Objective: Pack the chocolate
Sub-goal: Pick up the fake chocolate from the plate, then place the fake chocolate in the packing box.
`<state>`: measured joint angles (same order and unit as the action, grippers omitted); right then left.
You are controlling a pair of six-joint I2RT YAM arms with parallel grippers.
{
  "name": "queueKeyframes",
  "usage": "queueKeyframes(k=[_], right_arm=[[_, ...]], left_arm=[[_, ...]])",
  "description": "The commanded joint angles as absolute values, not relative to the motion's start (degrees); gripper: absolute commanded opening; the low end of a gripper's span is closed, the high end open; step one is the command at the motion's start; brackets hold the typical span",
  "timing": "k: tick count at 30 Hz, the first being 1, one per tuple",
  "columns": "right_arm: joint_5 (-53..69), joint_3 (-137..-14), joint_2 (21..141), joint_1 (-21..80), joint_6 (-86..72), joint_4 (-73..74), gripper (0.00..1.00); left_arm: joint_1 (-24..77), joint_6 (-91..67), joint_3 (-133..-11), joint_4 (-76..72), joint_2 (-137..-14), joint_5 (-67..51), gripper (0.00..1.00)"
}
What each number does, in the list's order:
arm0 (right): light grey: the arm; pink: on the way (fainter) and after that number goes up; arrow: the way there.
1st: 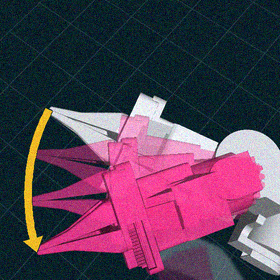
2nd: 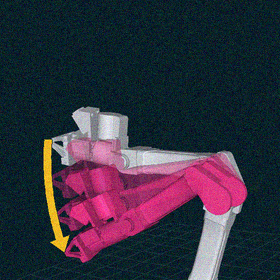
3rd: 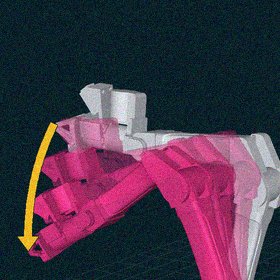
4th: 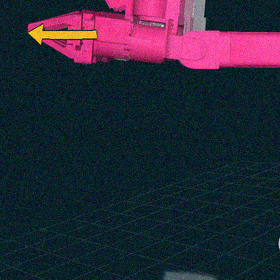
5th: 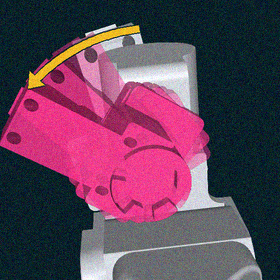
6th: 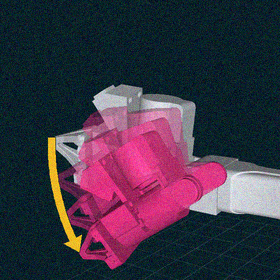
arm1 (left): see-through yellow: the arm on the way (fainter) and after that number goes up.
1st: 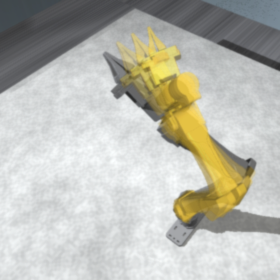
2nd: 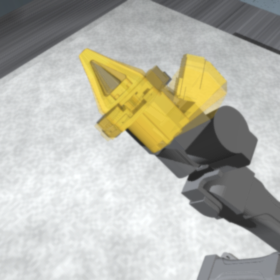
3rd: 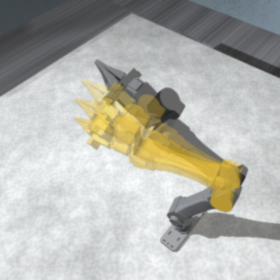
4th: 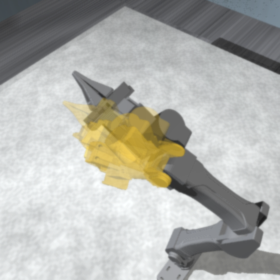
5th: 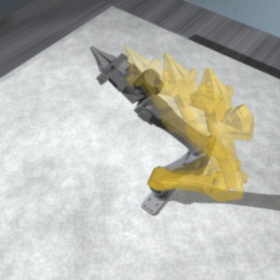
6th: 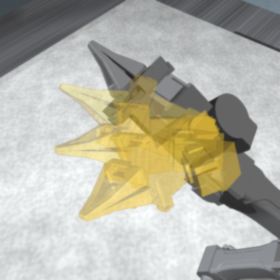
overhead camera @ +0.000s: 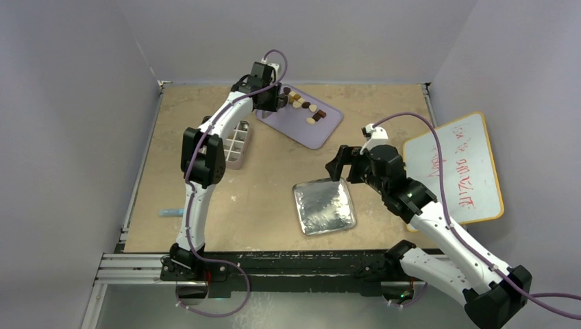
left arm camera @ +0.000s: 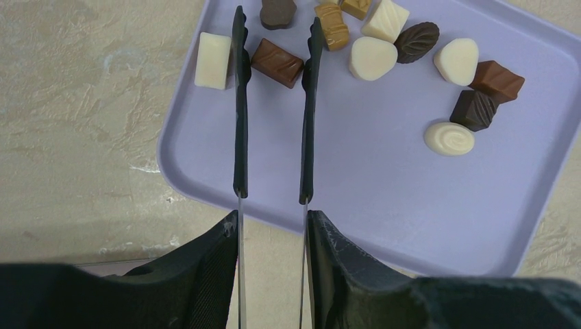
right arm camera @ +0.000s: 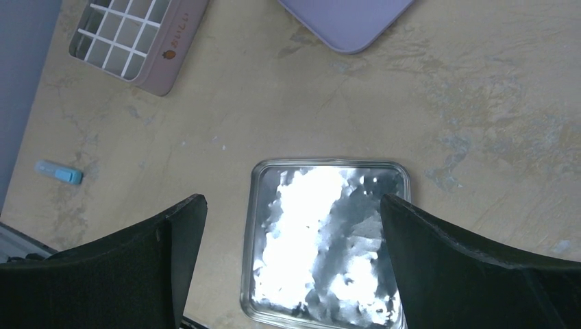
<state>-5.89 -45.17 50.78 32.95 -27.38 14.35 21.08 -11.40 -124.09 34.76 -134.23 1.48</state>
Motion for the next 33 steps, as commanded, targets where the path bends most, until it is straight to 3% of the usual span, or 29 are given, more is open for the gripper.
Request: queueKeyframes(k=[1,11,33], right_arm=[[-7.88,-46.71,48.43,32.78,-27.12,13.72,0.99],[-7.83,-46.18,46.84,32.78,-27.50,14.54,0.99],[-7.06,-44.74,44.92,32.82,-28.52,14.15,0.99]], left_arm=[[21.43,-11.07,-126.21,31.92,-133.99,0.26,0.37],[22.45,-11.07,-120.95,32.35,-128.90,1.62,0.28],[23.47,-15.45,-116.64,37.93,-120.47,3.70,0.23]])
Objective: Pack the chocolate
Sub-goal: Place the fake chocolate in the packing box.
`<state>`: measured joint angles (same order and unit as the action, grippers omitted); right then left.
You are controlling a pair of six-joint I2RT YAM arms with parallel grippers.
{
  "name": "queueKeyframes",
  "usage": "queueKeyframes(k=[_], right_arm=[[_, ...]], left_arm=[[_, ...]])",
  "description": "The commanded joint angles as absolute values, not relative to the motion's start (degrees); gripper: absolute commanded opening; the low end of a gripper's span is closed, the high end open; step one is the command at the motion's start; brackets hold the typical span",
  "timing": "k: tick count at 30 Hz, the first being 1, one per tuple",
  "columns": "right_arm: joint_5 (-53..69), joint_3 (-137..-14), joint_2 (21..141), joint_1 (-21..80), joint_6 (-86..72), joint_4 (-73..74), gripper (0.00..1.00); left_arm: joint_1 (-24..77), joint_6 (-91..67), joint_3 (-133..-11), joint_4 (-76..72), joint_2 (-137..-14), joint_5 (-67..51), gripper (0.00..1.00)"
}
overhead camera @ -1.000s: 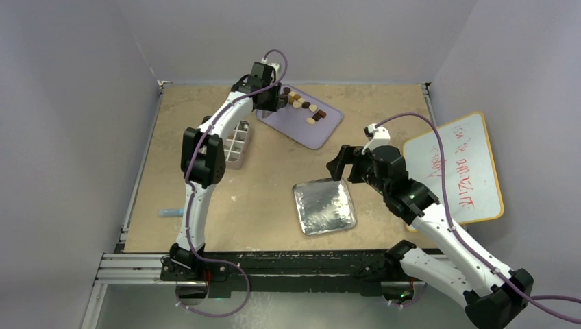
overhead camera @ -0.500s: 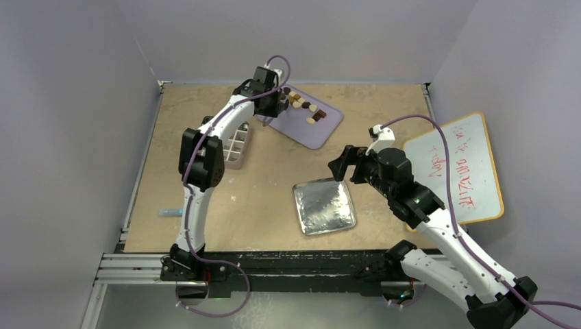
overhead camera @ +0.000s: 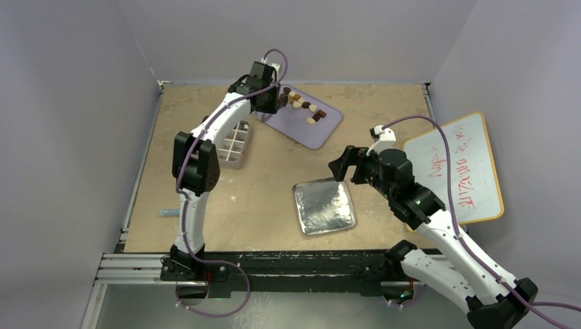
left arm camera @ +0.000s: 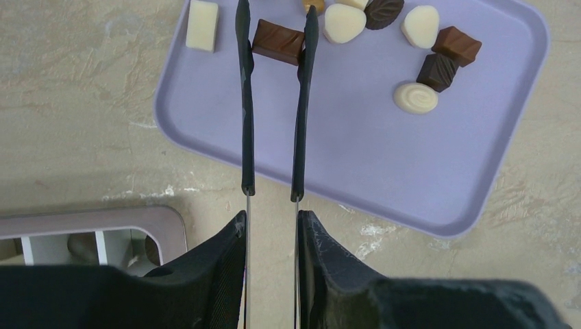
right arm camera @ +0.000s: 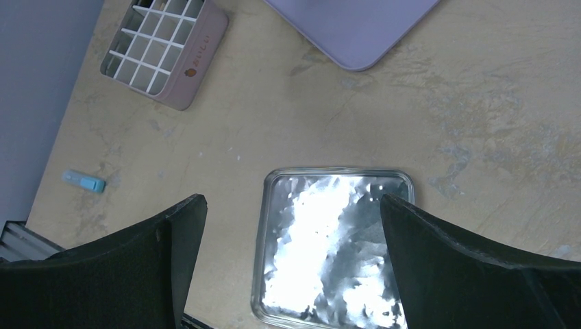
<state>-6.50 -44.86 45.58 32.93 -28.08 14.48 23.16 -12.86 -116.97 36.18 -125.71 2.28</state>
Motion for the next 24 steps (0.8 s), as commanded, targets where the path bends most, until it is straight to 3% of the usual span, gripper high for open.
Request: queueKeyframes(k=[1,24], right_arm=[[-7.03,-44.74,45.00,32.79,-28.51,13.95,0.99],[-4.84,-44.30,45.23,32.83,-28.55,13.32,0.99]], left_arm=[[23.47,-16.07,-116.55,38.72,-119.97,3.88,0.23],[16.15,-25.23,-98.85,51.21,-95.58,12.90,0.22]])
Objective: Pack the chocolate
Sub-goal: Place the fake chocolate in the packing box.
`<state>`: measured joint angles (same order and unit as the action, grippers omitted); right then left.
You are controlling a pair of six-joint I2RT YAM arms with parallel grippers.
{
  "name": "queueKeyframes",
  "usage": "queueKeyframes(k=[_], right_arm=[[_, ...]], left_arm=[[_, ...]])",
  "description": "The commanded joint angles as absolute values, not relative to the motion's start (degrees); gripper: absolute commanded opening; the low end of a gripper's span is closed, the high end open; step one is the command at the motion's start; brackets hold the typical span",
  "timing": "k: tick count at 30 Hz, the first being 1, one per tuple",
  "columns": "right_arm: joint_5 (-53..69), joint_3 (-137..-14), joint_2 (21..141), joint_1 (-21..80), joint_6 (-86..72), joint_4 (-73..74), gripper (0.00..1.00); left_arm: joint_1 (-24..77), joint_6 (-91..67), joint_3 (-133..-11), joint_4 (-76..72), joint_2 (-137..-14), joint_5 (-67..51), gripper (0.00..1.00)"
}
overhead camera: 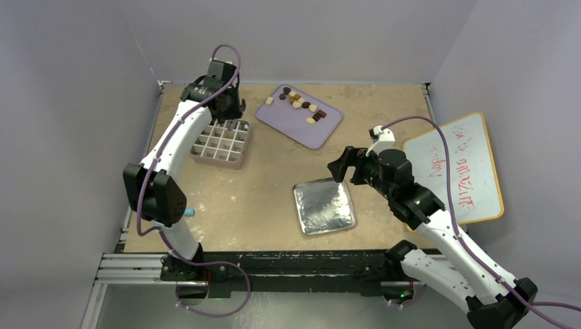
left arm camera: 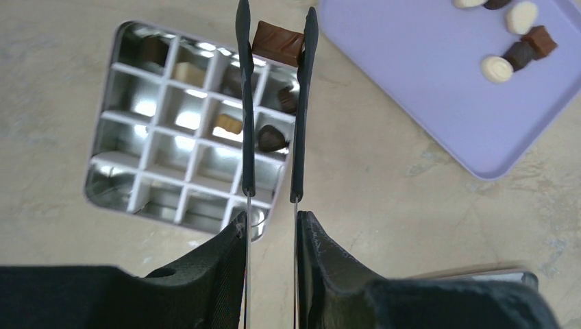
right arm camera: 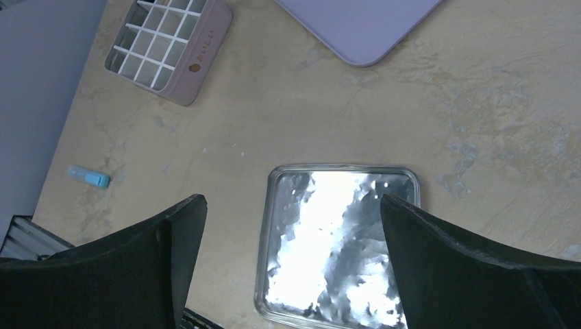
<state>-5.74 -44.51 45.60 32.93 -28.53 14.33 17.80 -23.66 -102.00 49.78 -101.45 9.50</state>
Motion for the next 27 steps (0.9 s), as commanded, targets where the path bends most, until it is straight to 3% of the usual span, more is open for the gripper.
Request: queueKeyframes(k=[1,8,27], right_arm=[[-4.78,-44.30,45.33,32.79,-28.56,13.23,0.99],[-3.57,-44.21,46.43,32.81,-28.22,12.68,0.99],[-3.98,-44.87,45.75,32.78,-27.62,13.02,0.99]], left_arm=[[15.39,-25.27,-97.47,51.24,-94.47,13.51,0.22],[10.96,-25.93,-88.92,49.96,-89.31,12.44,0.22],[9.32,-24.24,-87.08,48.60,-93.00,11.26,0.27]])
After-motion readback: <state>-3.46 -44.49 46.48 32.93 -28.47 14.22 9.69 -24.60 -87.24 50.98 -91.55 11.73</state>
